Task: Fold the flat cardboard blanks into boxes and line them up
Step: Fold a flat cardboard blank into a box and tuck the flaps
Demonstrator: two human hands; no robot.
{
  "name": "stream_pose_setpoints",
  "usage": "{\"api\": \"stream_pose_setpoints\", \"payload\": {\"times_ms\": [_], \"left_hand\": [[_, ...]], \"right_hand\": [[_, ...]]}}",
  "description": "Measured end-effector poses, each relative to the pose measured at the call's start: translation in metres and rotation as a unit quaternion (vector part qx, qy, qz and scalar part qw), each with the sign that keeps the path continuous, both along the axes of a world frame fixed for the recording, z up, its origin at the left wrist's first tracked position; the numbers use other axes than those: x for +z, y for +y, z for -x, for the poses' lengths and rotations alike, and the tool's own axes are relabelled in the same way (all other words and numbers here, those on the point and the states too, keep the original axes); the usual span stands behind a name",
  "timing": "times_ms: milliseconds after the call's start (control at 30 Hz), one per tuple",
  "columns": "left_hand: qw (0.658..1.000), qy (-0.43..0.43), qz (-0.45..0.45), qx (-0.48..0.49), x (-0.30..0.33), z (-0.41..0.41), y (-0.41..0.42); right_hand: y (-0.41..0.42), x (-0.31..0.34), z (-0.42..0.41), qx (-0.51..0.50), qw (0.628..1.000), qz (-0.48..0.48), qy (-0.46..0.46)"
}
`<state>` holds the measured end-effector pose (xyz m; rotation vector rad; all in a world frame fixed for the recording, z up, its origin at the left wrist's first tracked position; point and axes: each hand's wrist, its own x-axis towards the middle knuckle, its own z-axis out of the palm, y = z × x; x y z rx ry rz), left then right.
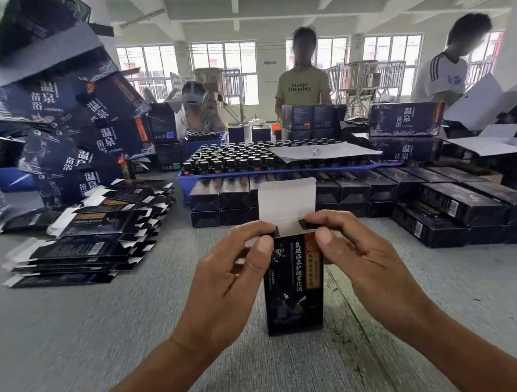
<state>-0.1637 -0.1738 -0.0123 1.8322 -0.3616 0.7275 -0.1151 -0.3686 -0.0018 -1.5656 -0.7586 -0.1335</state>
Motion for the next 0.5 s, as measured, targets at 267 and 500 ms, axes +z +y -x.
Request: {"api": "stream_pose_setpoints", "payload": {"times_ms": [267,500], "left_hand": [[0.998,-0.047,-0.014,0.029,0.0030,0.0022,-0.0056],[0.998,-0.050,-0.012,0.042,0.0045,0.0044,-0.0074]], "right_hand": [[0.0048,-0.0011,0.0060,-0.011,0.997,-0.073,-0.018],[0.0045,0.0025,0.0098,-0.029,0.997,-0.070,-0.021]]}}
